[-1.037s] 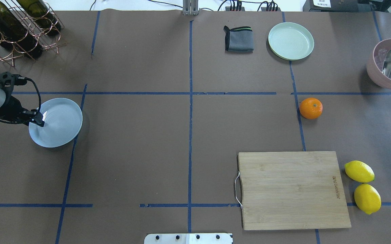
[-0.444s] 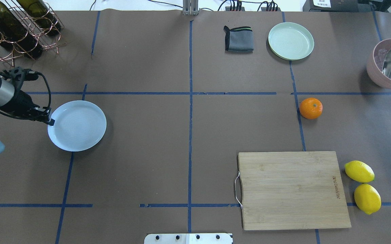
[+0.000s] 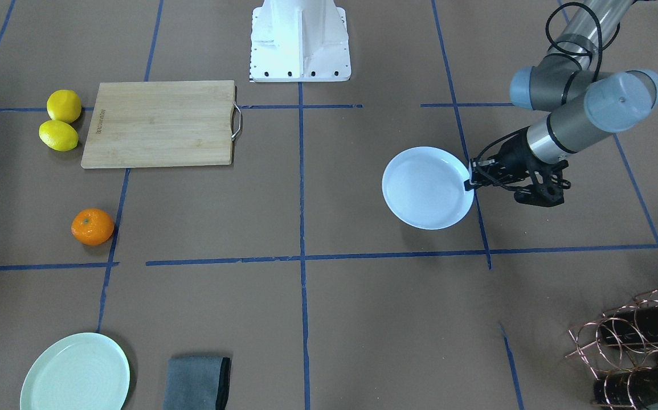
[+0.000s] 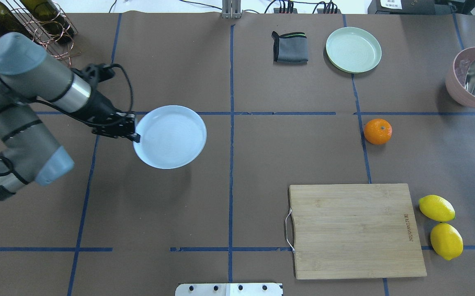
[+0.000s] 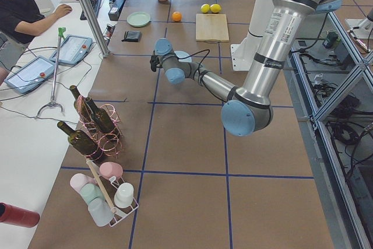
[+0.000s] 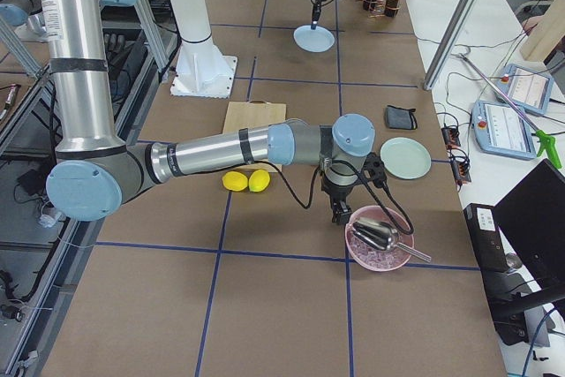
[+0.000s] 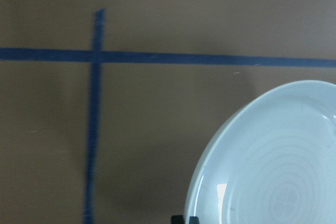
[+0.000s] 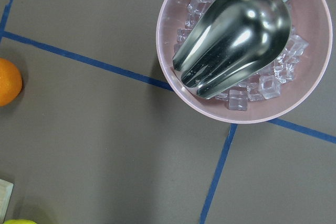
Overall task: Pick orange to plate
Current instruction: 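Slide the plate with the left gripper toward the table center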
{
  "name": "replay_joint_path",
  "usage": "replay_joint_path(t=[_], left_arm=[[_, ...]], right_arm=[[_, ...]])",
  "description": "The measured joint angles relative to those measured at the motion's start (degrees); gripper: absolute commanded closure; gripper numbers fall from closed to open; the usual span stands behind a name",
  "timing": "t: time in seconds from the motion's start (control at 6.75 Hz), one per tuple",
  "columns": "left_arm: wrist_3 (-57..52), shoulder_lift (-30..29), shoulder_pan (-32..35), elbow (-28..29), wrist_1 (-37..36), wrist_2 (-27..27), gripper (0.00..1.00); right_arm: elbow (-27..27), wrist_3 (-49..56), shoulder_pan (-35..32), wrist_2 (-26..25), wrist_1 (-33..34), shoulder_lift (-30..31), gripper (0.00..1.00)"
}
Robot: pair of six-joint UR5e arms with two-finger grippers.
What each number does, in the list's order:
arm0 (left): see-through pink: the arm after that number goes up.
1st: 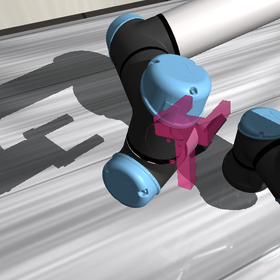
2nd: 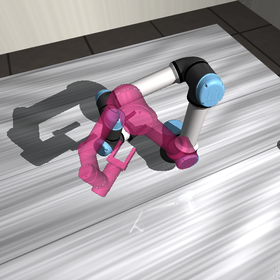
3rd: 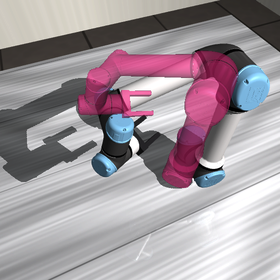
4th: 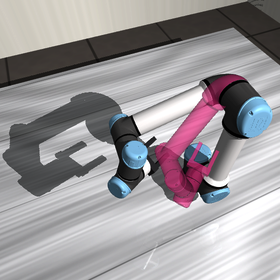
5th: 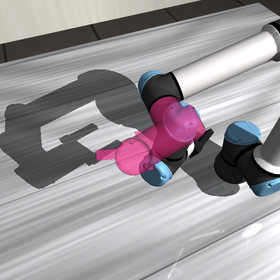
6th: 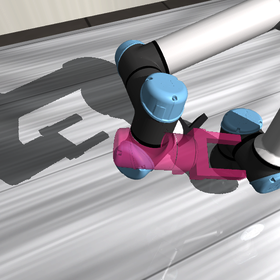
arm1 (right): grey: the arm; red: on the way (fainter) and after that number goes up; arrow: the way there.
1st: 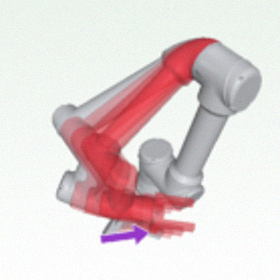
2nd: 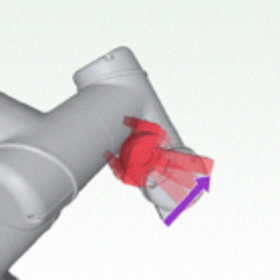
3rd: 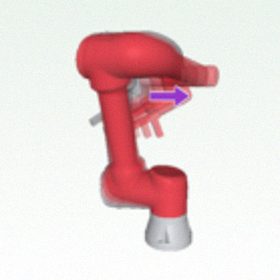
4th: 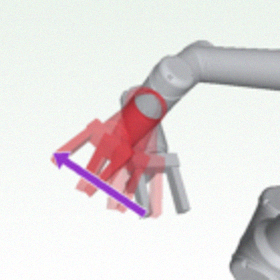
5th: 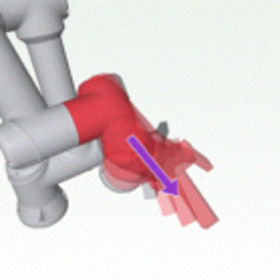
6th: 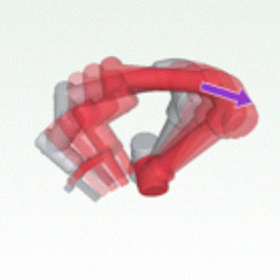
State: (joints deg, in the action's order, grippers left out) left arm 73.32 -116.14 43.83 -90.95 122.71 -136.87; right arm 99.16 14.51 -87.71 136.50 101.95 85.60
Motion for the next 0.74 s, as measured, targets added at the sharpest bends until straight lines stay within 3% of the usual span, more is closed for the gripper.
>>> replay_joint_path(t=[0.15, 0.44, 0.59, 0.74], left_arm=[[4.2, -4.6, -4.6, 2.4, 0.0, 4.1, 1.00], [6.5, -8.2, -9.1, 5.6, 0.1, 9.1, 1.00], [6.6, -8.4, -10.2, 6.5, 0.3, 10.3, 0.82], [6.7, -8.3, -11.0, 7.2, 1.1, 11.7, 0.38]], right_arm=[[-0.1, 0.0, 0.0, 0.2, 0.0, 0.0, 0.00], [-0.2, 0.0, 0.0, 0.4, 0.0, 0.1, 0.00], [-0.2, 0.0, 0.0, 0.7, 0.0, 0.1, 0.00], [-0.2, 0.0, 0.0, 1.1, 0.0, 0.0, 0.00]])
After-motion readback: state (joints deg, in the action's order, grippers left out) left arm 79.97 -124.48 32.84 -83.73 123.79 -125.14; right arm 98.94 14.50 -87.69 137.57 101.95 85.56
